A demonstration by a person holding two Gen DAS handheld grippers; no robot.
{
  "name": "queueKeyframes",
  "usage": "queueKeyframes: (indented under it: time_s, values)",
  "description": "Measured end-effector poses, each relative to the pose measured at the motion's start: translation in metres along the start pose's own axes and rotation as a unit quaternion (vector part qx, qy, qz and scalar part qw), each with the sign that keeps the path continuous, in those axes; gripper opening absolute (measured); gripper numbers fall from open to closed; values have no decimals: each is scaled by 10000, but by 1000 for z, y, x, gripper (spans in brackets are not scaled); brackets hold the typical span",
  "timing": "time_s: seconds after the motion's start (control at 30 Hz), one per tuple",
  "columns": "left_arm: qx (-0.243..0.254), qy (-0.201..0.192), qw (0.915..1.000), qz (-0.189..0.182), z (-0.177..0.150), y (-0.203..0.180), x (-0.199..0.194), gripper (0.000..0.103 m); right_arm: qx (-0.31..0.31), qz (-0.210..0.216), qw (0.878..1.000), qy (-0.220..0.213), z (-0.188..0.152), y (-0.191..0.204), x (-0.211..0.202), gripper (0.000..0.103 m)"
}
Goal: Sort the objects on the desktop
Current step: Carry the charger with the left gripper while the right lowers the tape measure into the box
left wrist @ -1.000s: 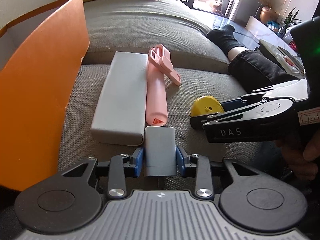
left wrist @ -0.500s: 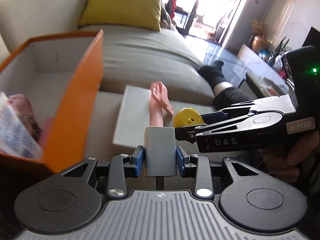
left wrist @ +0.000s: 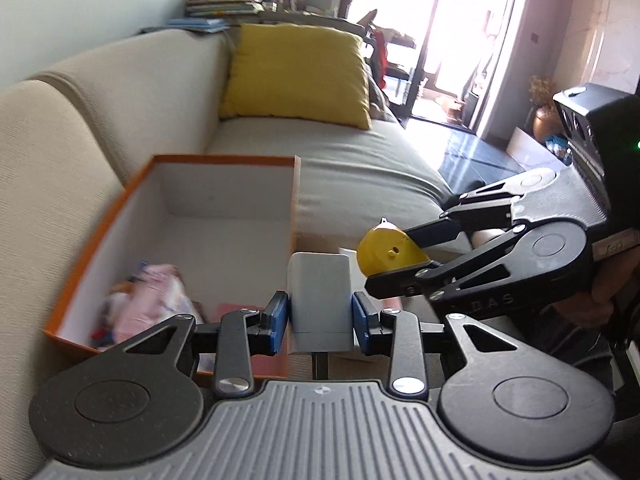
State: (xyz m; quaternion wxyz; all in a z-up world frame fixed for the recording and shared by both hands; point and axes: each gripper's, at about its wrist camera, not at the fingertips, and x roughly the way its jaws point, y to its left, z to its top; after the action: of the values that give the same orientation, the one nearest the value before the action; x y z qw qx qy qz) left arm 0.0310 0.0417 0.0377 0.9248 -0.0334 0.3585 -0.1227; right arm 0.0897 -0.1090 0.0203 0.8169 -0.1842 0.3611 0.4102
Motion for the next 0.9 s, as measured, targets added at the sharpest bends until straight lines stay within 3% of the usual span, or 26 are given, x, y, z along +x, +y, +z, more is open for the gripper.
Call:
queueKeyframes:
  time_s: [0.37, 0.6, 0.73, 0.9]
  values:
    - [93, -85, 9996, 266, 34, 56, -10, 39, -1594, 515, 9856, 227, 82, 33, 38, 54]
    - [-21, -125, 9984, 549, 49, 91, -3, 39, -1988, 863, 9695, 1147, 115, 44, 97, 54]
    - [-76, -132, 9986, 516, 54, 105, 5, 39, -2417, 1228, 9470, 1725, 122, 54, 129, 54]
    - [-23, -25, 9994, 354, 55, 110, 17, 39, -3002, 1451, 9074, 2560, 117, 65, 170, 54]
